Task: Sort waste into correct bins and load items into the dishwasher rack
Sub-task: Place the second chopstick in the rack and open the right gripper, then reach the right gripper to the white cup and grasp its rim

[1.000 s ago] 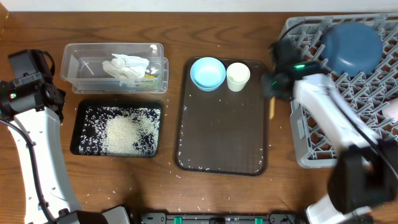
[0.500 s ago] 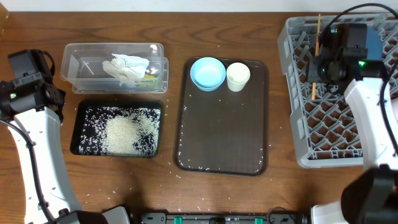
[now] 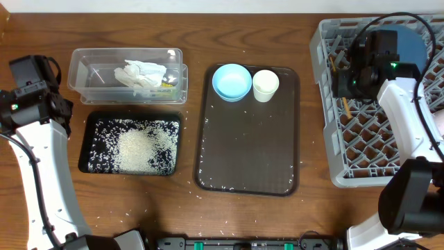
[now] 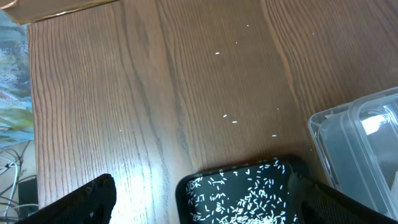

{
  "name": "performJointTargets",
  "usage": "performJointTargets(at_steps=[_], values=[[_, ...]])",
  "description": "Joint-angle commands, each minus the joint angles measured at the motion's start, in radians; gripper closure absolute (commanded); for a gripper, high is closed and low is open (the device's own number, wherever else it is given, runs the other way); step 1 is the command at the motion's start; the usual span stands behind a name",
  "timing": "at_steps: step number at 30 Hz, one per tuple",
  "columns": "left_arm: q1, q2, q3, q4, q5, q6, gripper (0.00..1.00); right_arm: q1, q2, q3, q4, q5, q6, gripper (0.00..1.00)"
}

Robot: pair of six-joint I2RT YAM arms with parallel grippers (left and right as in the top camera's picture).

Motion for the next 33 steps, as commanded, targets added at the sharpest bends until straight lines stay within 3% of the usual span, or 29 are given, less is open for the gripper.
performJointTargets(at_steps=[1,6,8,11,15,20,24,33], values=[[0.003,0.003,0.003,-0.003,-0.005,0.013,0.09,0.002,-0.056,0.002,-0.014,-0.075,0.007,0.34],[0.003,0.003,0.003,-0.003,-0.005,0.014,0.09,0.003,-0.127,0.003,-0.026,-0.351,0.006,0.16],[0.003,0.003,0.003,-0.003,-0.005,0.013,0.09,0.004,-0.154,0.003,-0.035,-0.504,0.006,0.01],[0.003,0.003,0.003,-0.003,-0.005,0.013,0.09,0.008,-0.179,0.002,-0.024,-0.659,0.008,0.01],[0.003,0.003,0.003,-0.003,-0.005,0.013,0.09,0.048,-0.172,0.002,0.024,-0.663,0.047,0.01],[0.003,0.003,0.003,-0.003,-0.005,0.013,0.09,0.175,-0.155,0.003,0.058,-0.366,0.191,0.01],[0.003,0.003,0.003,-0.003,-0.005,0.013,0.09,0.311,-0.104,0.060,0.007,-0.263,0.135,0.01],[0.003,0.003,0.003,-0.003,-0.005,0.013,0.09,0.512,0.224,0.467,-0.277,0.123,0.131,0.01]])
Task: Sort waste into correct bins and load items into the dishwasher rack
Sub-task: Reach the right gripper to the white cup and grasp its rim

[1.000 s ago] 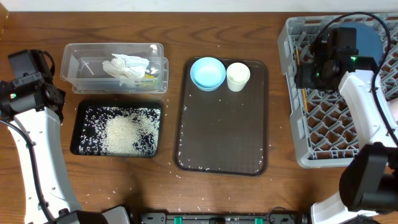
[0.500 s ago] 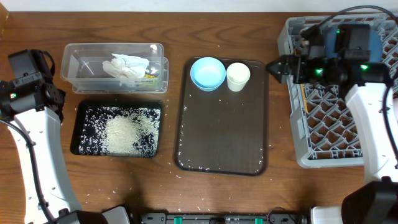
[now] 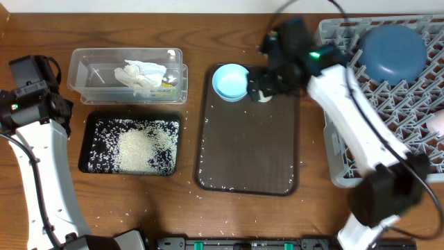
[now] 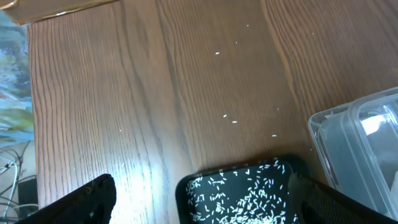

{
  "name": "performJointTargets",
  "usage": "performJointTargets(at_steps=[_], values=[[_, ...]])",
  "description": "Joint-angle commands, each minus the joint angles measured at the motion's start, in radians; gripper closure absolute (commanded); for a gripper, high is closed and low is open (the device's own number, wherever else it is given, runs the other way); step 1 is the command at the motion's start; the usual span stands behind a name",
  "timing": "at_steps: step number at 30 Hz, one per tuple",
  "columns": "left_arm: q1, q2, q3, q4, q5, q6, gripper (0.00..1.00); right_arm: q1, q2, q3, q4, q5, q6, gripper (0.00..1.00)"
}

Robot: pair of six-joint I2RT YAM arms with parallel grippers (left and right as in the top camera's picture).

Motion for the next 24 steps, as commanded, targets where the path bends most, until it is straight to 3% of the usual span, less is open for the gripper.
performJointTargets(at_steps=[1,6,17,22,24], values=[[0.003,0.003,0.003,-0.003,-0.006,0.013,0.09,0.036,0.119,0.129,-0.039,0.178,-0.001,0.01],[0.003,0.003,0.003,-0.003,-0.006,0.013,0.09,0.048,0.231,0.196,-0.043,0.181,-0.003,0.01],[0.003,0.003,0.003,-0.003,-0.006,0.013,0.09,0.051,0.326,0.194,-0.028,0.180,0.043,0.38],[0.003,0.003,0.003,-0.003,-0.006,0.013,0.09,0.072,0.350,0.193,-0.024,0.188,0.049,0.39],[0.003,0.003,0.003,-0.003,-0.006,0.013,0.09,0.080,0.356,0.193,-0.026,0.193,0.049,0.47]])
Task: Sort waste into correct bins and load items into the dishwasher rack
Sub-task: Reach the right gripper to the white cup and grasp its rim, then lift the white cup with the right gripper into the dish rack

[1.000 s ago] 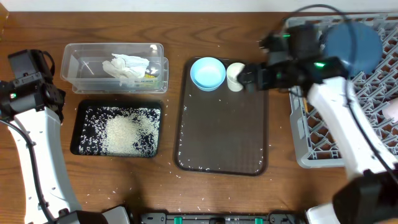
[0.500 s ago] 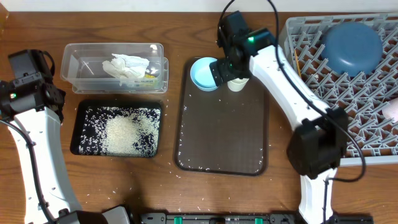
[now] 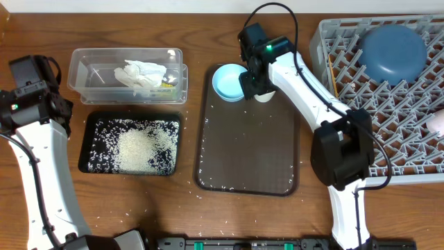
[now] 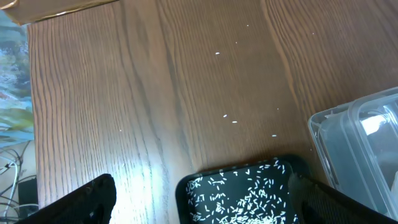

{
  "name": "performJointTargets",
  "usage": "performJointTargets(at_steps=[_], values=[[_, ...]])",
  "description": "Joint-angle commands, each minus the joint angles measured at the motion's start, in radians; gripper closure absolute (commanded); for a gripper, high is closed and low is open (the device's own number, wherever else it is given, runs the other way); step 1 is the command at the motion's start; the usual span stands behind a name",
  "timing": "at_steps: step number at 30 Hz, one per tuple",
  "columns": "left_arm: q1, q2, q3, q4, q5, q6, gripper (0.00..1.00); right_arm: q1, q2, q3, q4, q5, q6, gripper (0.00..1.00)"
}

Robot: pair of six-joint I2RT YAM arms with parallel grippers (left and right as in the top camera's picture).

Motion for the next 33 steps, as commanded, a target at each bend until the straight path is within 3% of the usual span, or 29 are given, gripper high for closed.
performJointTargets(at_steps=[1,6,10,23,29,33], values=[[0.003,0.003,0.003,-0.003,-0.005,0.013,0.09,0.030,0.024,0.023,0.000,0.017,0.010,0.53],[0.003,0.003,0.003,-0.003,-0.005,0.013,0.09,0.040,0.019,0.025,-0.013,0.018,0.010,0.71],[0.003,0.003,0.003,-0.003,-0.005,0.013,0.09,0.039,-0.002,0.049,-0.058,0.018,0.010,0.99],[0.003,0.003,0.003,-0.003,-0.005,0.013,0.09,-0.078,-0.206,0.296,-0.258,0.093,-0.003,0.99],[0.003,0.003,0.003,-0.003,-0.005,0.013,0.09,-0.315,-0.346,0.307,-0.284,0.042,-0.011,0.99],[0.003,0.003,0.003,-0.003,-0.005,0.013,0.09,-0.547,-0.380,0.307,-0.334,-0.172,-0.080,0.99]])
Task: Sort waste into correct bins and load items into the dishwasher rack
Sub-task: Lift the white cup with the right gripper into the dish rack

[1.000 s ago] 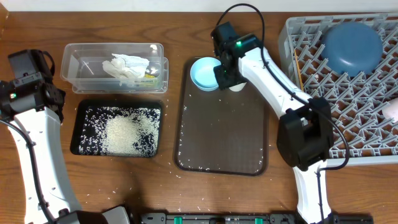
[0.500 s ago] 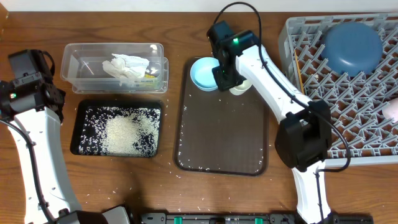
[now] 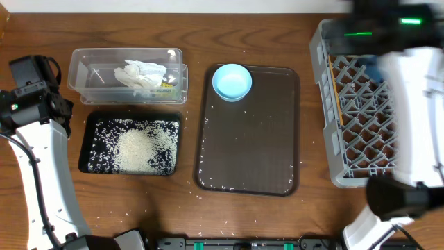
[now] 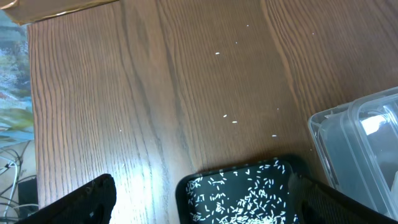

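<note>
A light blue bowl (image 3: 232,81) sits at the far end of the brown tray (image 3: 250,153); no white cup shows on the tray. The grey dishwasher rack (image 3: 361,125) stands at the right. My right arm (image 3: 416,90) sweeps over it, motion-blurred, and its dark head (image 3: 378,24) is near the rack's far edge, so the fingers and anything in them are unreadable. My left gripper (image 4: 205,208) hangs open over the far left corner of the black rice tray (image 4: 242,193), nothing between its fingers (image 4: 81,199).
A clear plastic container (image 3: 127,75) with crumpled white paper stands behind the black tray of rice (image 3: 129,143). Loose rice grains lie on the wood around both trays. A bluish patch (image 3: 374,69) shows in the rack beside the arm.
The white cup that stood beside the blue bowl is gone from the tray. My right arm, then at that cup, is now over the dishwasher rack. The left arm has not moved.
My right gripper was first over the rack's left part, with bowl and cup both on the tray. At the following two moments it was down at the white cup. Now the cup is off the tray and the arm is back over the rack.
</note>
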{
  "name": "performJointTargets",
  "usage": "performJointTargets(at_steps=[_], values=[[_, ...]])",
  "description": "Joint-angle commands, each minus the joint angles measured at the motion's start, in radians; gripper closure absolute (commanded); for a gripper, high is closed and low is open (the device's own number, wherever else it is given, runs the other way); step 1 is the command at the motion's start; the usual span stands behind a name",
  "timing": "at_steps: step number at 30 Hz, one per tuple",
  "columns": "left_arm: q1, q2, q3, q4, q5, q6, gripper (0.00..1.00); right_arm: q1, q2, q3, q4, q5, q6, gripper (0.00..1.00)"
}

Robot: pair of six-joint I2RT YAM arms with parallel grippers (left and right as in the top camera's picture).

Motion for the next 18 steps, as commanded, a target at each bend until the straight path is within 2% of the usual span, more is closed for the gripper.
performJointTargets(at_steps=[1,7,14,18], values=[[0.003,0.003,0.003,-0.003,-0.005,0.013,0.09,-0.167,0.000,0.000,-0.037,-0.222,-0.082,0.99],[0.003,0.003,0.003,-0.003,-0.005,0.013,0.09,-0.478,0.016,-0.100,-0.092,-0.676,-0.276,0.99],[0.003,0.003,0.003,-0.003,-0.005,0.013,0.09,-0.715,0.027,-0.314,0.010,-0.915,-0.370,0.99],[0.003,0.003,0.003,-0.003,-0.005,0.013,0.09,-0.788,0.045,-0.440,0.107,-1.073,-0.389,0.99]])
